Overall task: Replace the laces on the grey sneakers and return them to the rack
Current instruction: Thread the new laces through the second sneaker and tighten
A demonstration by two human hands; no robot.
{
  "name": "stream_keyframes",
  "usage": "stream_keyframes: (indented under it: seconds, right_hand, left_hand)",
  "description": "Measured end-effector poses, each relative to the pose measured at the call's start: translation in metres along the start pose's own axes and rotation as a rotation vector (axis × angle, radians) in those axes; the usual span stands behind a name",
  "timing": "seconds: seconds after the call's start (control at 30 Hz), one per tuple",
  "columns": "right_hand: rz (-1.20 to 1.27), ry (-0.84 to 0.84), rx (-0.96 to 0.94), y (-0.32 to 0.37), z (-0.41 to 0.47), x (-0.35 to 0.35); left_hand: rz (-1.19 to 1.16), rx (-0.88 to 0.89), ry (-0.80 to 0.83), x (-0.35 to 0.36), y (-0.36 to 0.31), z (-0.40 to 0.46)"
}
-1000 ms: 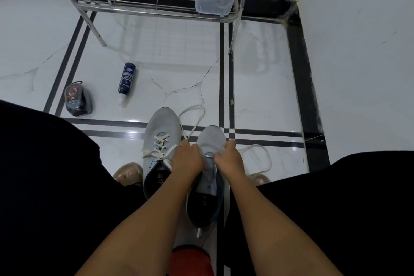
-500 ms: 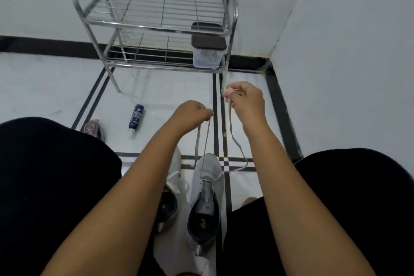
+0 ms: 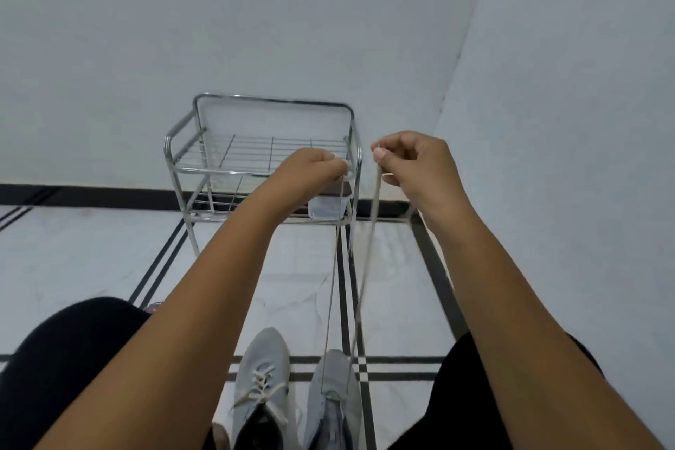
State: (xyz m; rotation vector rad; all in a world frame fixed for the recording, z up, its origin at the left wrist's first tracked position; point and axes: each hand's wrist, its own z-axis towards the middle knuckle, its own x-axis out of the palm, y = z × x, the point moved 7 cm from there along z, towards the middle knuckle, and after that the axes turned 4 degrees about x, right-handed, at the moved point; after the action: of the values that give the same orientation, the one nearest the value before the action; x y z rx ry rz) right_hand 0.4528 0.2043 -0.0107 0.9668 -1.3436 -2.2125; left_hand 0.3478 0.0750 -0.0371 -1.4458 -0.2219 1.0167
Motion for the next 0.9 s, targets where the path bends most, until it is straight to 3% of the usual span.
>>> stream_keyframes:
  seconds: [0.2,0.63,0.77,0.9]
  right_hand:
    - [-0.028,0.036,-0.043,0.034,-0.009,-0.013]
    - [0.066,0.092,0.03,0.046,-0.012,-0.03]
    - [-0.045,0.102,0.183,-0.004,-0.013,-0.022]
    - [-0.042,0.152,0.493,-0.11,-0.043,0.022]
  left_hand:
    - [-0.226,0.105,0.025,-0.001,-0.038,-0.011]
    - [-0.336,0.137,-0.229,-0.003,-0.042,-0.03]
    - [-0.245,0.111,-0.294,-0.011,-0.031,-0.031]
    - [-0.002,0.014,-0.267,0.015,0.025,-0.045]
